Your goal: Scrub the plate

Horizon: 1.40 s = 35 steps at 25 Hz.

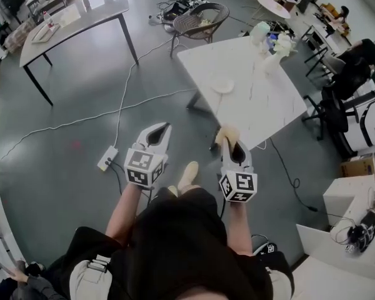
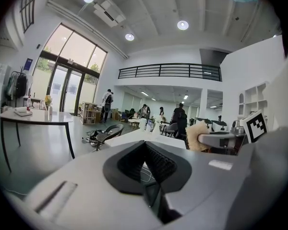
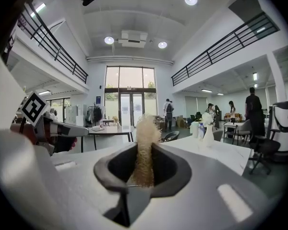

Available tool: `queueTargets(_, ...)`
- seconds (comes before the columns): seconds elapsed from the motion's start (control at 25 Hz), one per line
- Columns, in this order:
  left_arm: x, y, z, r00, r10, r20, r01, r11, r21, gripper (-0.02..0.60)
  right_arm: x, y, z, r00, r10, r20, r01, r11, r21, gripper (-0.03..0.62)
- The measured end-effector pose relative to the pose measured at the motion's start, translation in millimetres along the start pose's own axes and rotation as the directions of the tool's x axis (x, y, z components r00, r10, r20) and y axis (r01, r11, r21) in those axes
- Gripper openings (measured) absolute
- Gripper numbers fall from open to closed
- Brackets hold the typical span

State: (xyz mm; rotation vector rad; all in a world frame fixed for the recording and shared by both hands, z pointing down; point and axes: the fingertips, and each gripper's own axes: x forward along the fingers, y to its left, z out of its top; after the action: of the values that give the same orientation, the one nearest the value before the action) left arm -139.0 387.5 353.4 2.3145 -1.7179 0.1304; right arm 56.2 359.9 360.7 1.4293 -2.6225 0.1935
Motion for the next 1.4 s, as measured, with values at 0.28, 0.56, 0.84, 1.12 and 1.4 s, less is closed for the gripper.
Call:
queueTargets(0.28, 53.1, 18.6, 13.9, 1.0, 0.011, -0.01, -0.011, 1.0, 0.015, 0.006, 55.6, -25.7, 4.9, 1.0, 0.022, 0.002, -0.022, 1.0, 0.008, 0.074)
queueTargets(0.56, 119.4, 36.6, 30.7, 0.999, 0.014, -0.038, -0.013, 1.0, 0.022, 0.006, 116.8, -63.5, 13.2, 1.0, 0.022, -0.005, -0.022, 0.999, 0.032, 0.074)
queueTargets(0.84, 176.1, 39.9, 44.5, 0.999, -0.002, -0.041, 0.002, 1.0, 0.013, 0.006, 158.6, -100.7, 26.7, 1.0, 0.026, 0.0, -0.026, 0.999, 0.028, 0.074)
queueTargets(1.12, 216.3, 32.7, 53.6, 0.999, -0.012, -0.031, 0.012, 1.0, 0.017, 0.006, 184.8, -130.7, 33.5, 0.999, 0.034, 0.006, -0.034, 0.999, 0.034, 0.074)
queueTargets(1.4, 238.3, 29.7, 53.9, 0.999, -0.012, -0.043, 0.013, 1.0, 0.021, 0.006, 197.7, -145.7, 34.7, 0.999, 0.045, 0.012, -0.045, 0.998, 0.048, 0.074)
